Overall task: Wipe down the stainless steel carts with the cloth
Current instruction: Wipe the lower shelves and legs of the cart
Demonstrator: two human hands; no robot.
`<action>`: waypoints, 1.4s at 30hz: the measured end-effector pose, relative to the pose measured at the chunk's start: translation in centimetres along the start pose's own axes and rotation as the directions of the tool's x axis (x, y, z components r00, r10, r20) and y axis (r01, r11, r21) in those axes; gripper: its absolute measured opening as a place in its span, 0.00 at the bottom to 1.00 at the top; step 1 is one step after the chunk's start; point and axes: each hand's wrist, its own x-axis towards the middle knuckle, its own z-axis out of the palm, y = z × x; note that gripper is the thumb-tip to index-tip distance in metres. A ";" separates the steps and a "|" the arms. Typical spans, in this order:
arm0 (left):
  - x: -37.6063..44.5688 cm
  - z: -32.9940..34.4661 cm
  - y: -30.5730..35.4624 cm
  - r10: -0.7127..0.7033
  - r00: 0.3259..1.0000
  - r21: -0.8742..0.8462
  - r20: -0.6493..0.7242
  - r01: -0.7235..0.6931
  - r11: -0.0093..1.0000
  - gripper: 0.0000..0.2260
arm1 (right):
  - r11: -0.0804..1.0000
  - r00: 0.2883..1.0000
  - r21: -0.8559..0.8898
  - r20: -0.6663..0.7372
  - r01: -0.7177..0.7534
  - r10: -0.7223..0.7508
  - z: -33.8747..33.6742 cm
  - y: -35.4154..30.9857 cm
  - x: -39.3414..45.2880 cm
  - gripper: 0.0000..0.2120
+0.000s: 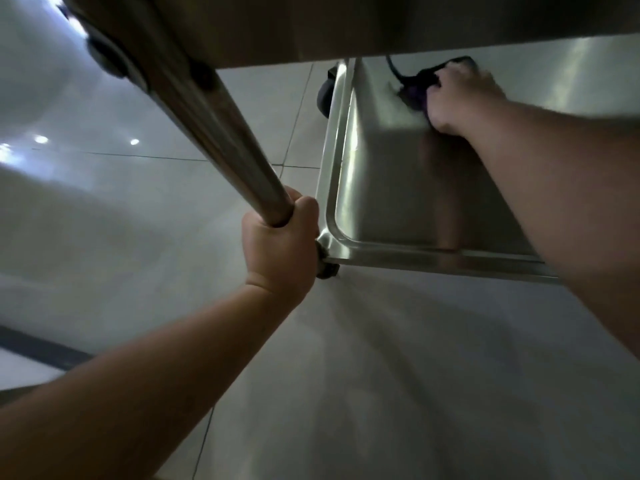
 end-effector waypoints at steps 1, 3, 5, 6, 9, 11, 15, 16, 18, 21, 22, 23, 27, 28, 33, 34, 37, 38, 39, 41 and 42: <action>0.0 0.0 0.1 0.005 1.000 0.005 0.012 -0.005 1.000 0.07 | 0.995 0.994 0.017 0.035 0.102 -0.102 0.5 -1.9 -0.6 0.26; 0.0 -0.3 0.0 0.026 0.999 0.017 0.041 -0.027 0.999 0.07 | 0.954 0.950 0.056 0.097 0.293 -0.298 2.0 -5.7 -2.5 0.25; 0.1 -0.6 -0.4 0.039 0.997 0.005 0.064 -0.040 0.999 0.08 | 0.904 0.897 0.116 0.128 0.411 -0.424 3.2 -8.2 -5.0 0.24; 0.1 -0.6 -0.6 0.037 0.997 -0.012 0.064 -0.036 0.999 0.08 | 0.877 0.868 0.152 0.142 0.455 -0.475 3.8 -8.7 -6.5 0.23; 0.2 -0.4 -0.9 0.053 0.998 -0.048 0.035 -0.051 0.998 0.08 | 0.732 0.703 0.224 0.208 0.643 -0.680 4.6 -7.1 -11.5 0.21; 0.3 -0.3 -1.0 0.082 0.996 -0.053 0.031 -0.080 0.995 0.08 | 0.604 0.543 0.241 0.277 0.759 -0.793 4.7 -5.2 -13.9 0.21; 0.4 -0.4 -1.1 0.060 0.998 -0.059 0.034 -0.058 0.997 0.08 | 0.662 0.623 0.162 0.235 0.732 -0.746 3.9 -4.3 -10.5 0.22; 0.4 -0.4 -1.1 0.050 0.998 -0.056 0.030 -0.048 0.997 0.08 | 0.744 0.721 0.121 0.185 0.657 -0.667 3.6 -4.9 -8.3 0.22; 0.4 -0.3 -1.0 0.050 0.998 -0.038 0.034 -0.049 0.998 0.08 | 0.893 0.885 0.076 0.123 0.443 -0.449 2.9 -6.1 -4.0 0.24; 0.4 -0.3 -1.0 0.058 0.997 -0.030 0.048 -0.057 0.998 0.09 | 0.963 0.948 0.062 0.169 0.262 -0.269 2.9 -7.9 -1.6 0.26; 0.4 -0.3 -1.0 0.053 0.997 -0.032 0.051 -0.051 0.998 0.09 | 0.959 0.942 0.078 0.180 0.273 -0.283 3.2 -8.4 -2.3 0.26; 0.4 -0.4 -1.0 0.046 0.998 -0.032 0.050 -0.045 0.998 0.10 | 0.943 0.926 0.106 0.183 0.315 -0.329 3.5 -8.7 -3.6 0.25; 0.2 -0.3 -1.0 0.013 1.000 -0.050 0.017 -0.012 0.999 0.09 | 0.832 0.792 0.199 0.258 0.517 -0.554 4.0 -7.7 -11.0 0.21; 0.2 -0.2 -0.9 0.005 1.000 -0.061 0.017 -0.004 0.998 0.08 | 0.803 0.751 0.218 0.283 0.555 -0.596 4.1 -7.0 -12.9 0.21; 0.0 -0.2 -0.7 0.014 1.000 -0.052 0.020 -0.013 0.999 0.09 | 0.787 0.746 0.146 0.254 0.599 -0.615 4.4 -2.0 -20.2 0.22; 0.0 -0.3 -0.6 0.009 1.000 -0.042 0.020 -0.008 0.999 0.09 | 0.805 0.773 0.113 0.229 0.583 -0.592 4.2 -0.8 -20.7 0.23; 0.0 -0.4 -0.3 -0.006 1.000 -0.011 0.019 0.006 1.000 0.09 | 0.858 0.842 0.059 0.166 0.511 -0.513 3.3 3.4 -20.9 0.22; 0.0 -0.4 -0.2 -0.003 1.000 0.000 0.014 0.003 1.000 0.10 | 0.877 0.867 0.054 0.133 0.477 -0.480 2.9 4.9 -20.9 0.23; -0.1 -0.4 0.0 0.001 1.000 0.015 0.008 -0.001 1.000 0.10 | 0.902 0.899 0.057 0.078 0.427 -0.431 2.7 6.3 -21.1 0.24; -0.4 -0.2 0.2 -0.007 1.000 0.039 -0.016 0.008 0.999 0.11 | 0.951 0.953 0.069 -0.058 0.302 -0.298 2.7 7.9 -22.0 0.26; -0.6 0.0 0.4 -0.019 0.999 0.043 -0.035 0.020 0.999 0.12 | 0.967 0.965 0.065 -0.101 0.248 -0.241 2.9 7.9 -22.4 0.26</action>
